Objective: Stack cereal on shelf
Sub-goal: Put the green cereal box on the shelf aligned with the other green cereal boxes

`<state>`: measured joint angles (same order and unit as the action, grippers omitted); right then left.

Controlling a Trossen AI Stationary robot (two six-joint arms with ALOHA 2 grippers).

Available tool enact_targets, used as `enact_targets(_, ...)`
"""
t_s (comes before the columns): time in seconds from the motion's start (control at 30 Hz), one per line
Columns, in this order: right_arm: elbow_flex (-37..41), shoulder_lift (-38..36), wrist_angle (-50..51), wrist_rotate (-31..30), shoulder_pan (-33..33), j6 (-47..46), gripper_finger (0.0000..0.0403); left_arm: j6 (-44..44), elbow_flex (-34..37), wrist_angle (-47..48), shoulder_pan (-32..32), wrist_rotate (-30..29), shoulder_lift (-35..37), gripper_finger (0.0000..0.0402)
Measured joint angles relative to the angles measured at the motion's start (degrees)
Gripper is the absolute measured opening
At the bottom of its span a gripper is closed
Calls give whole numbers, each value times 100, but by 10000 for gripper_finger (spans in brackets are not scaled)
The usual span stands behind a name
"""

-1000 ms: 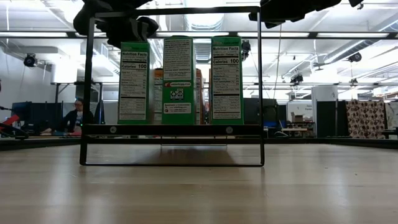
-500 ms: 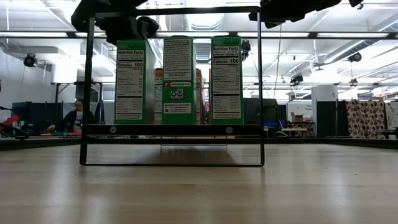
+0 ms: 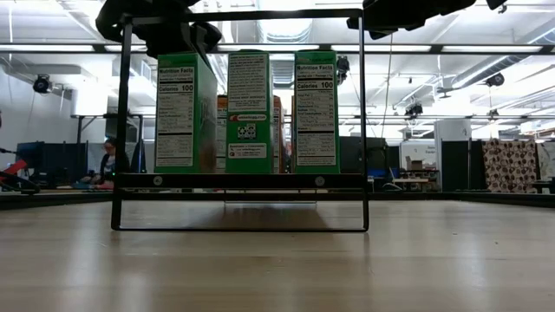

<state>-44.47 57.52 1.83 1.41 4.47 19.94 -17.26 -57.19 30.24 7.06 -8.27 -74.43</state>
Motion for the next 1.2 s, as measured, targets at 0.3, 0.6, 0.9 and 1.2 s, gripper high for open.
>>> enact_targets(0.3, 0, 0, 0, 0, 2, -2, 9, 85, 0, 15, 3, -2, 0, 0)
enact_targets(0.6, 0, 0, 0, 0, 0, -2, 9, 151, 0, 15, 41, -13, 0, 0)
enact_targets(0.9, 0, 0, 0, 0, 0, -2, 9, 221, 0, 20, 49, -13, 0, 0)
enact_targets(1.2, 0, 0, 0, 2, 0, -3, 9, 348, 0, 70, 52, -13, 0, 0)
